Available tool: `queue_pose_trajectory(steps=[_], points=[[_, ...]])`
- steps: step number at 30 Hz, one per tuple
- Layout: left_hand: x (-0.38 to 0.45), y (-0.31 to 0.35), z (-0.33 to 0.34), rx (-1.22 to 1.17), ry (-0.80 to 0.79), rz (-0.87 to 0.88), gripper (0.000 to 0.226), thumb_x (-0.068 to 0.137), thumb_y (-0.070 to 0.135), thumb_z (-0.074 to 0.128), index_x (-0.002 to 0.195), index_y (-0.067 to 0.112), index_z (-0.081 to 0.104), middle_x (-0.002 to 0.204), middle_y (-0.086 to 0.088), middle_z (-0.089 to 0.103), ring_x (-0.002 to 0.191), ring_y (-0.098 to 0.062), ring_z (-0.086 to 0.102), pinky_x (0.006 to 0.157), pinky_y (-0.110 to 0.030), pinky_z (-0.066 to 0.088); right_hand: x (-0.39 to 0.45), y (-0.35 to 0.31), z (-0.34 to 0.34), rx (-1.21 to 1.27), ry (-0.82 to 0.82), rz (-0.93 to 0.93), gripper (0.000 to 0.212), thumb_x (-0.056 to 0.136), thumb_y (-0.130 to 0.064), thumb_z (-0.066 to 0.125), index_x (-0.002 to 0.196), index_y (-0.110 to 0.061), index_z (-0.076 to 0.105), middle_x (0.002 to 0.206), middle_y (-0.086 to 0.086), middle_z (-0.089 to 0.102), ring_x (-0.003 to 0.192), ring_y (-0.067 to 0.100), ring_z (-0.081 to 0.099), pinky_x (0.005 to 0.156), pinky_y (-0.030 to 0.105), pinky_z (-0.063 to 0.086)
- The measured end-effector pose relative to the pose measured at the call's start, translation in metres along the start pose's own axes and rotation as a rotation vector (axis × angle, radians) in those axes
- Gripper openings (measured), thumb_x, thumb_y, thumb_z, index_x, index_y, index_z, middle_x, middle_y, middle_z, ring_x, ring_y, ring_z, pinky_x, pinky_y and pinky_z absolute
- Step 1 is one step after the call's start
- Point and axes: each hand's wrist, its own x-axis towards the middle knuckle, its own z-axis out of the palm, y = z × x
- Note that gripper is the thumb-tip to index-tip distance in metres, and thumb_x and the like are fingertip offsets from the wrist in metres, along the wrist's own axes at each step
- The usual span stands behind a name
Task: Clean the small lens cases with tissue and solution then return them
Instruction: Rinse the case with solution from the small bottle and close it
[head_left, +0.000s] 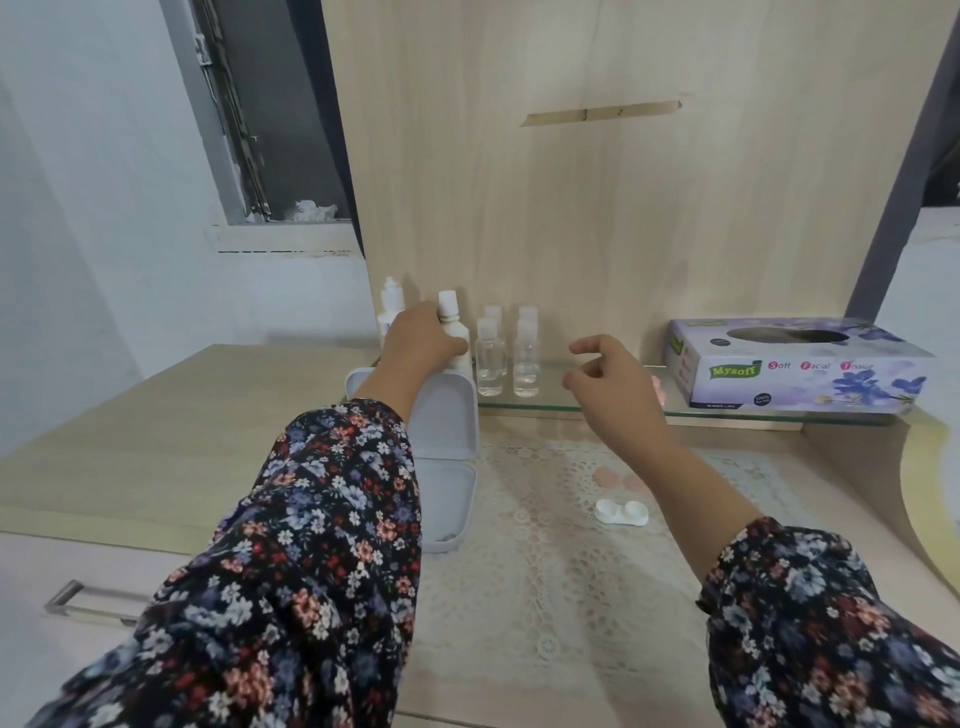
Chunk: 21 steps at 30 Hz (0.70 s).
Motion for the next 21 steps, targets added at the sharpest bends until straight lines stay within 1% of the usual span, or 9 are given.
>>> queue_pose_trajectory(steps=[2,3,5,7,10,14,16,18,21], points=[[-0.002,0.0,0.0,-0.02,0.019,-0.002,0.036,0.079,0.022,0.07,0.11,0.009,0.056,0.102,-0.005,0.059,0.093,-0.024,0.053,0.08,-0.033,0.041,-0.002,0.002,-0.002,-0.006,-0.003,0.001,0.028,0.089,-0.014,0.05,0.113,-0.027,0.053,0.089,0.0,0.064,0.064,0.007,0.053,0.048,0.002,0.036],[-0.002,-0.001,0.0,-0.032,0.028,-0.003,0.036,0.079,0.022,0.07,0.11,0.009,0.056,0.103,-0.005,0.06,0.093,-0.024,0.053,0.08,-0.033,0.042,-0.003,0.004,-0.003,-0.006,-0.006,0.002,0.028,0.089,-0.013,0.05,0.113,-0.027,0.053,0.089,0.0,0.064,0.062,0.007,0.052,0.045,0.006,0.037],[-0.004,0.0,0.0,-0.064,0.057,-0.007,0.037,0.08,0.022,0.069,0.112,0.009,0.055,0.106,-0.006,0.061,0.09,-0.022,0.052,0.076,-0.031,0.039,-0.004,0.007,-0.004,0.001,-0.007,0.011,0.03,0.089,-0.014,0.049,0.115,-0.027,0.053,0.087,0.0,0.064,0.063,0.008,0.054,0.05,0.017,0.041],[-0.006,0.004,-0.004,-0.115,0.106,-0.005,0.038,0.082,0.023,0.066,0.114,0.009,0.053,0.105,-0.007,0.06,0.09,-0.023,0.052,0.074,-0.03,0.038,-0.003,0.013,-0.005,0.008,0.0,0.024,0.029,0.088,-0.015,0.05,0.114,-0.027,0.054,0.083,-0.002,0.062,0.072,0.012,0.057,0.056,0.026,0.042],[-0.013,0.017,-0.015,-0.183,0.221,0.01,0.038,0.082,0.022,0.065,0.114,0.01,0.05,0.098,-0.002,0.053,0.086,-0.021,0.047,0.07,-0.029,0.033,-0.002,0.021,-0.007,0.018,0.023,0.036,0.024,0.087,-0.019,0.052,0.107,-0.034,0.054,0.079,-0.007,0.064,0.097,0.021,0.056,0.063,0.03,0.041],[-0.03,0.032,-0.025,-0.321,0.353,0.107,0.045,0.079,0.028,0.065,0.118,0.017,0.046,0.1,-0.001,0.054,0.082,-0.021,0.052,0.067,-0.029,0.036,-0.006,0.027,-0.012,0.017,0.051,0.041,0.016,0.089,-0.024,0.057,0.101,-0.035,0.056,0.083,-0.004,0.066,0.087,0.015,0.059,0.059,0.028,0.036],[-0.043,0.038,-0.02,-0.45,0.359,0.173,0.045,0.078,0.028,0.063,0.119,0.021,0.045,0.104,-0.006,0.051,0.075,-0.015,0.051,0.063,-0.027,0.037,-0.008,0.031,-0.013,0.037,0.056,0.036,0.009,0.089,-0.029,0.058,0.094,-0.037,0.056,0.088,-0.002,0.065,0.084,0.013,0.058,0.06,0.028,0.037],[-0.06,0.043,-0.01,-0.563,0.33,0.235,0.042,0.079,0.025,0.063,0.116,0.024,0.044,0.105,-0.007,0.049,0.073,-0.009,0.049,0.063,-0.022,0.038,-0.009,0.036,-0.013,0.081,0.06,0.036,0.005,0.088,-0.032,0.056,0.09,-0.037,0.059,0.099,-0.001,0.065,0.082,0.008,0.062,0.066,0.028,0.043],[-0.091,0.039,0.016,-0.681,0.178,0.225,0.039,0.083,0.024,0.065,0.113,0.032,0.041,0.101,0.001,0.055,0.081,-0.009,0.054,0.067,-0.019,0.044,-0.011,0.035,-0.015,0.101,0.056,-0.001,0.014,0.091,-0.041,0.054,0.086,-0.033,0.065,0.097,0.003,0.068,0.088,0.01,0.063,0.073,0.027,0.045]])
